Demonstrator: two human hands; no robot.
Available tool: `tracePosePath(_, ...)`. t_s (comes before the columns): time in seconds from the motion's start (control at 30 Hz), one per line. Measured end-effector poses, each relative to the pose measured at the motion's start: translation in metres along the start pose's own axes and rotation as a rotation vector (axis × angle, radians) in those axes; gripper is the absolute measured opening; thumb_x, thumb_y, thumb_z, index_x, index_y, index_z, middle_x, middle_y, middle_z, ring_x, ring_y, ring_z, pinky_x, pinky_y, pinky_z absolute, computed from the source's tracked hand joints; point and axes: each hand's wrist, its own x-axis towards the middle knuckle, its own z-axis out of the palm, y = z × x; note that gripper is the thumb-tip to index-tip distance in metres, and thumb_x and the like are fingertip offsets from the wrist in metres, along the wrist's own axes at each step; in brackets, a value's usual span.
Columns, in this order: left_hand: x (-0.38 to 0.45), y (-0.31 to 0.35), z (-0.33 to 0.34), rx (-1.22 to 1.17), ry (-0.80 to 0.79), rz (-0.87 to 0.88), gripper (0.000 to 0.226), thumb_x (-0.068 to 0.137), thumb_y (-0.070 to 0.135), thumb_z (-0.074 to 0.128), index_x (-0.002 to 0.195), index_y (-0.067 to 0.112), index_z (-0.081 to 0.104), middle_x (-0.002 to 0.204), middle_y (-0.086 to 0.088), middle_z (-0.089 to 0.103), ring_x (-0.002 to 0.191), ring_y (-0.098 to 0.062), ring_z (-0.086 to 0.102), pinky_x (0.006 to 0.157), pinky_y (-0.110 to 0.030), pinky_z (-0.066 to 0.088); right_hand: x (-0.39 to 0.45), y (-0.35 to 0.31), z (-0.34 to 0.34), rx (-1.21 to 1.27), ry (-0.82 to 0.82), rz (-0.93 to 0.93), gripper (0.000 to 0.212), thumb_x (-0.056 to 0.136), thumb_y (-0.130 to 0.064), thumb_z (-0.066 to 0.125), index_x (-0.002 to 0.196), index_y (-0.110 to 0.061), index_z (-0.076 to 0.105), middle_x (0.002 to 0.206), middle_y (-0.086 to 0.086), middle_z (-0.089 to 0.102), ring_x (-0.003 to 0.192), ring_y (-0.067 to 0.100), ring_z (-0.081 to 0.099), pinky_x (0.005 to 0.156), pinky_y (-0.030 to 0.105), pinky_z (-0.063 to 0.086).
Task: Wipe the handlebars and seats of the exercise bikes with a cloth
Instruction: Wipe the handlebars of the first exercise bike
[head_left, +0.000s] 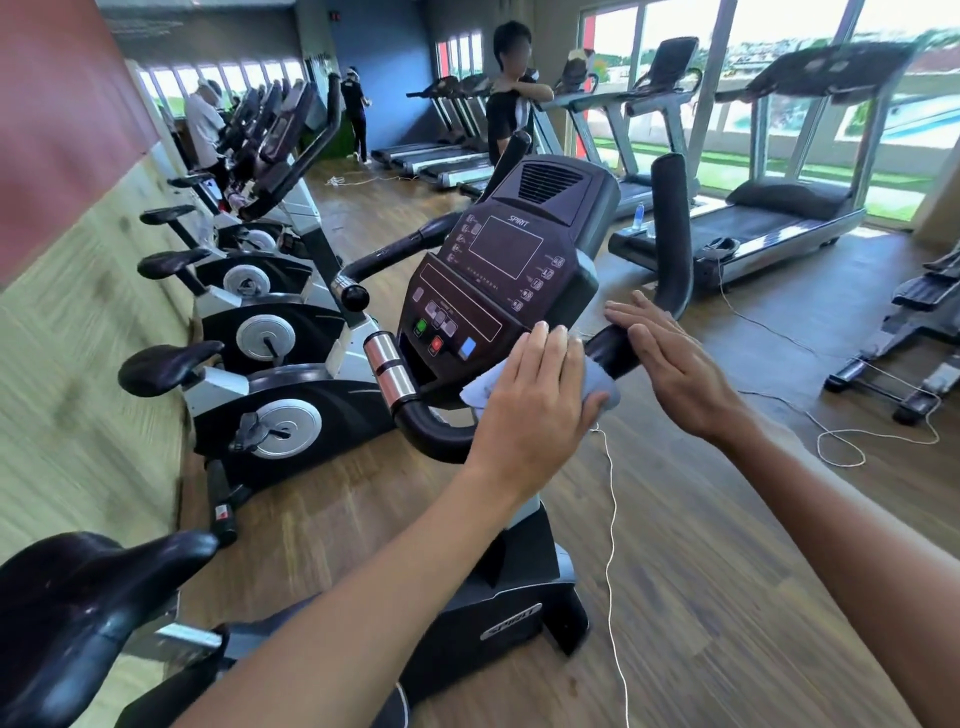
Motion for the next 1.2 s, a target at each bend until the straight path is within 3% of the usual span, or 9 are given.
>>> tracePosePath(0.1,-0.003,0.002,0.0,0.095,0.019,0.018,0.059,0.108,0.043,0.04,0.13,-0.008,0.06,0.13,-0.025,0.062,0.129,-0.042,0.055,0.112,-0.05,0.042,-0.015,0.012,-0.006,-0.025,0.03,0.015,0.047,0.111,-0.031,0.032,0.154,-0.016,0.043,0.159,-0.017,0.033,0.153,-0.004,0.013,0.125,0.018,0.011)
tracePosePath(0.27,0.061,0.027,0.024,-0.013,-0.031,-0.065,0.058,0.107,0.049,0.037,0.117,-0.003,0.061,0.116,-0.022,0.062,0.116,-0.041,0.057,0.107,-0.049,0.042,-0.033,0.032,-0.015,-0.153,0.068,0.091,0.059,0.107,-0.045,0.025,0.161,-0.02,0.027,0.165,-0.023,0.012,0.154,-0.003,-0.005,0.127,0.026,0.005)
tracePosePath(0.37,0.084,0.035,0.029,-0.055,-0.064,-0.099,0.054,0.106,0.048,0.04,0.11,-0.001,0.062,0.108,-0.02,0.063,0.107,-0.039,0.059,0.1,-0.046,0.044,-0.033,0.029,-0.014,-0.08,0.103,0.14,0.063,0.104,-0.048,0.025,0.16,-0.02,0.03,0.165,-0.02,0.016,0.154,-0.004,-0.002,0.126,0.021,0.006)
tracePosePath(0.47,0.059,0.034,0.022,-0.019,-0.035,-0.08,0.061,0.107,0.05,0.038,0.122,-0.005,0.06,0.12,-0.022,0.062,0.118,-0.041,0.057,0.107,-0.048,0.043,-0.033,0.028,-0.019,-0.027,0.155,0.212,0.059,0.107,-0.044,0.026,0.159,-0.018,0.03,0.166,-0.014,0.021,0.154,-0.002,0.003,0.122,0.012,0.005)
tracePosePath(0.6,0.042,0.031,0.02,0.077,0.014,-0.028,0.064,0.106,0.049,0.039,0.131,-0.008,0.057,0.127,-0.025,0.06,0.125,-0.043,0.055,0.112,-0.049,0.039,-0.032,0.029,-0.032,-0.028,0.109,0.246,0.051,0.111,-0.035,0.027,0.159,-0.018,0.031,0.166,-0.012,0.023,0.153,-0.003,0.005,0.112,-0.001,0.002)
tracePosePath(0.7,0.07,0.043,0.034,0.104,-0.02,-0.033,0.063,0.105,0.052,0.038,0.124,-0.005,0.059,0.12,-0.023,0.061,0.118,-0.041,0.057,0.108,-0.048,0.041,-0.023,0.024,-0.045,-0.01,0.075,0.295,0.057,0.109,-0.045,0.021,0.159,-0.02,0.033,0.165,-0.014,0.027,0.15,-0.007,0.006,0.106,-0.005,0.002)
tracePosePath(0.87,0.13,0.074,0.06,0.187,-0.13,-0.069,0.068,0.098,0.059,0.039,0.119,-0.001,0.063,0.104,-0.013,0.063,0.098,-0.031,0.061,0.094,-0.04,0.044,-0.013,0.014,-0.064,0.054,0.113,0.369,0.058,0.109,-0.046,0.016,0.155,-0.02,0.043,0.163,-0.008,0.034,0.154,0.006,0.018,0.111,0.011,0.012)
tracePosePath(1.03,0.137,0.086,0.055,0.207,-0.283,-0.221,0.085,0.099,0.063,0.028,0.141,-0.009,0.048,0.129,-0.022,0.06,0.113,-0.033,0.06,0.101,-0.039,0.047,-0.009,0.015,-0.073,0.093,0.164,0.371,0.061,0.109,-0.049,0.016,0.153,-0.019,0.045,0.161,-0.006,0.038,0.15,0.005,0.026,0.104,0.006,0.016)
tracePosePath(1.2,0.103,0.088,0.034,0.294,-0.287,-0.181,0.086,0.094,0.062,0.041,0.144,-0.009,0.04,0.136,-0.024,0.054,0.13,-0.038,0.051,0.116,-0.044,0.037,-0.004,0.003,-0.066,0.113,0.133,0.325,0.067,0.105,-0.055,0.019,0.155,-0.018,0.043,0.162,-0.003,0.038,0.15,0.005,0.027,0.121,0.019,0.017)
